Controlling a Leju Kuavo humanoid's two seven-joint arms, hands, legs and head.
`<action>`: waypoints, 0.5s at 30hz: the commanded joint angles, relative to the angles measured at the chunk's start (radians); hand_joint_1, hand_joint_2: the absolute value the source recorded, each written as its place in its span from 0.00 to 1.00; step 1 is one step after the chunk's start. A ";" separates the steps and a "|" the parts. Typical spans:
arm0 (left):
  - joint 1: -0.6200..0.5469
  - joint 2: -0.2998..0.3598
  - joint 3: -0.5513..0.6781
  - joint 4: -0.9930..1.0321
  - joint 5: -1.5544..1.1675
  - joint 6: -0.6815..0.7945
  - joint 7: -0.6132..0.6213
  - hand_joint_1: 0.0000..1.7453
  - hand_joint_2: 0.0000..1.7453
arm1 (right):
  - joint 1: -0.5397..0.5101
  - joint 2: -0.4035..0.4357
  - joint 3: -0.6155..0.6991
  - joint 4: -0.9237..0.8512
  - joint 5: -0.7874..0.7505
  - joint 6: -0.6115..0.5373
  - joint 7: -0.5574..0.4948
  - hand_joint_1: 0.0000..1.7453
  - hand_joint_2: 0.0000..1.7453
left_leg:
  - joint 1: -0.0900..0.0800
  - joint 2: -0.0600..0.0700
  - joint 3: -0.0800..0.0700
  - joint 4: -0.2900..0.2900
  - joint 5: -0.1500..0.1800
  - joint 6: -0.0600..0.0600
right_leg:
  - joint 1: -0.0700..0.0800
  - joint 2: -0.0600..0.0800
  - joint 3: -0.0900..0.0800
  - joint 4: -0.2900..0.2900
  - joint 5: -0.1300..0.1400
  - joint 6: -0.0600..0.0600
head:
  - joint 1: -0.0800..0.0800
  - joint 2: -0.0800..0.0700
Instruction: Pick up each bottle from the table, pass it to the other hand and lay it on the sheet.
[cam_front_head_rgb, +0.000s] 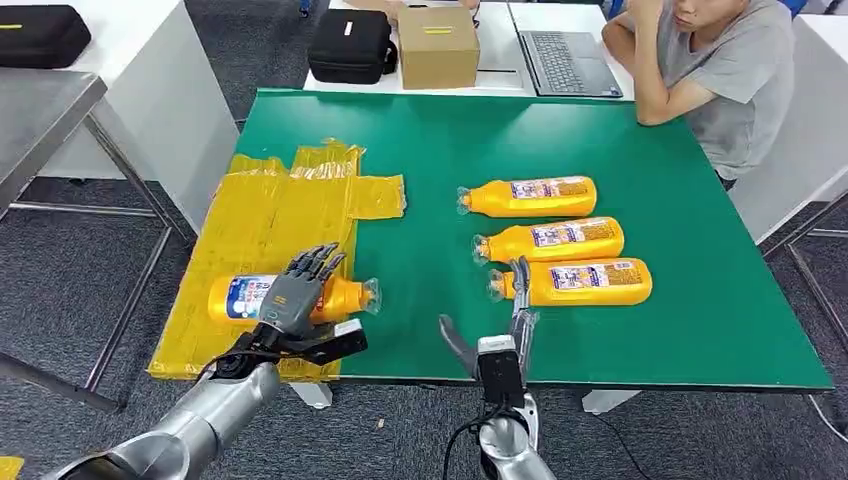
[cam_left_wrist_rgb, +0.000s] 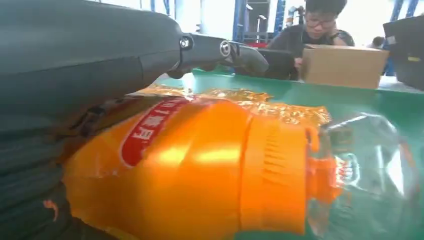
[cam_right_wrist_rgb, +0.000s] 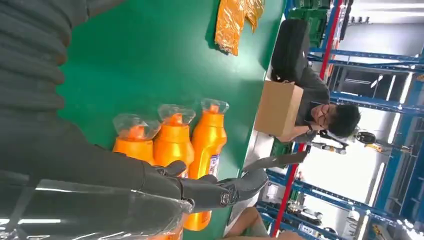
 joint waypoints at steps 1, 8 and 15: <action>0.006 0.008 -0.024 0.013 -0.004 -0.007 0.007 0.00 0.00 | -0.038 -0.017 0.020 0.059 -0.006 -0.002 0.000 0.00 1.00 | 0.001 0.002 0.002 0.000 -0.002 -0.002 | 0.001 0.002 0.002 -0.001 -0.001 -0.001 | 0.000 0.000; 0.022 0.003 -0.004 -0.010 0.026 -0.058 -0.045 0.00 0.00 | -0.031 -0.017 0.013 0.058 -0.006 -0.005 0.000 0.00 1.00 | 0.001 0.002 0.000 0.000 -0.001 -0.001 | 0.001 0.001 0.000 0.000 0.000 -0.002 | 0.000 0.000; 0.011 0.021 -0.053 -0.041 -0.053 -0.101 0.001 0.00 0.00 | -0.036 -0.020 0.004 0.071 -0.006 -0.003 0.000 0.00 1.00 | 0.001 0.002 0.000 0.000 -0.001 -0.001 | 0.001 0.001 0.000 -0.001 0.000 -0.002 | 0.000 0.000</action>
